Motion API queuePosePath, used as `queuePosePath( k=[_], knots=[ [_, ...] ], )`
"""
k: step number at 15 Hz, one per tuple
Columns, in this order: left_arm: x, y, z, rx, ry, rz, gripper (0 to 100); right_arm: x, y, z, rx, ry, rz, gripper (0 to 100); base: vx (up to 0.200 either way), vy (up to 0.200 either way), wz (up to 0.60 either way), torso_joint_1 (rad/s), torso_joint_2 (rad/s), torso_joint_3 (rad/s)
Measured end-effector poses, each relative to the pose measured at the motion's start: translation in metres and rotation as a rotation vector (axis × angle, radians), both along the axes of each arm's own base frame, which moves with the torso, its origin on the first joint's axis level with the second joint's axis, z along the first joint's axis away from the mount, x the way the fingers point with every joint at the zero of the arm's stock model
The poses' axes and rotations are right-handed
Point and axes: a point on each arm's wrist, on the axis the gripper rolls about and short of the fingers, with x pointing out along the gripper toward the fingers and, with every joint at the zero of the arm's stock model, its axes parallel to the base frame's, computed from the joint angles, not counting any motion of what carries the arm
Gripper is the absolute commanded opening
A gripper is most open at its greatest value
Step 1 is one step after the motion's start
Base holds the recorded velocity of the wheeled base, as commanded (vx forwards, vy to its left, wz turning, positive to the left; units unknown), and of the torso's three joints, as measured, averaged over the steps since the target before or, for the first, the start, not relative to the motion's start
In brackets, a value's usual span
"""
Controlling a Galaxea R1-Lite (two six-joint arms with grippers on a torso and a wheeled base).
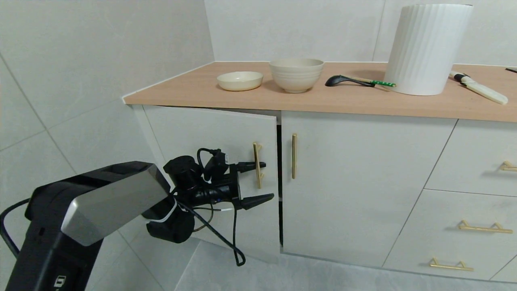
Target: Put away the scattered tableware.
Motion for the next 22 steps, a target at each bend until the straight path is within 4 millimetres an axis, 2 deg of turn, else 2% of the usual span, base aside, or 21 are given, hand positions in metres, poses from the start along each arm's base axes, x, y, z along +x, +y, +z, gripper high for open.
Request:
queuePosePath(
  k=[3, 5, 7, 9, 11, 13, 15, 17, 22],
  knots=[
    [-0.019, 0.009, 0.000, 0.026, 0.014, -0.028, 100, 0.000, 0.000, 0.001, 0.007, -0.009, -0.001, 100, 0.000, 0.000, 0.00, 0.000, 0.00, 0.000],
    [-0.024, 0.019, -0.003, 0.041, 0.008, -0.035, 100, -0.001, 0.000, 0.016, 0.018, -0.109, -0.012, 100, 0.000, 0.000, 0.00, 0.000, 0.00, 0.000],
    [-0.026, 0.027, -0.004, 0.048, 0.012, -0.039, 100, -0.002, 0.001, 0.048, 0.022, -0.195, -0.007, 100, 0.000, 0.000, 0.00, 0.000, 0.00, 0.000],
    [-0.027, 0.032, -0.002, 0.049, 0.011, -0.029, 100, 0.009, 0.004, 0.086, -0.003, -0.218, 0.048, 100, 0.000, 0.000, 0.00, 0.000, 0.00, 0.000],
    [-0.029, 0.035, -0.002, 0.051, 0.017, -0.021, 100, 0.041, 0.008, 0.114, -0.027, -0.184, 0.135, 100, 0.000, 0.000, 0.00, 0.000, 0.00, 0.000],
    [-0.030, 0.036, -0.003, 0.052, 0.020, -0.016, 100, 0.087, 0.019, 0.127, -0.042, -0.102, 0.247, 100, 0.000, 0.000, 0.00, 0.000, 0.00, 0.000],
    [-0.030, 0.037, -0.003, 0.052, 0.023, -0.015, 100, 0.134, 0.038, 0.122, -0.055, 0.010, 0.369, 100, 0.000, 0.000, 0.00, 0.000, 0.00, 0.000],
    [-0.030, 0.037, -0.003, 0.052, 0.024, -0.015, 100, 0.169, 0.067, 0.110, -0.073, 0.105, 0.494, 100, 0.000, 0.000, 0.00, 0.000, 0.00, 0.000],
    [-0.029, 0.032, -0.007, 0.053, 0.025, -0.032, 100, 0.244, 0.160, 0.094, -0.107, 0.179, 0.709, 100, 0.000, 0.000, 0.00, 0.000, 0.00, 0.000]
  ],
)
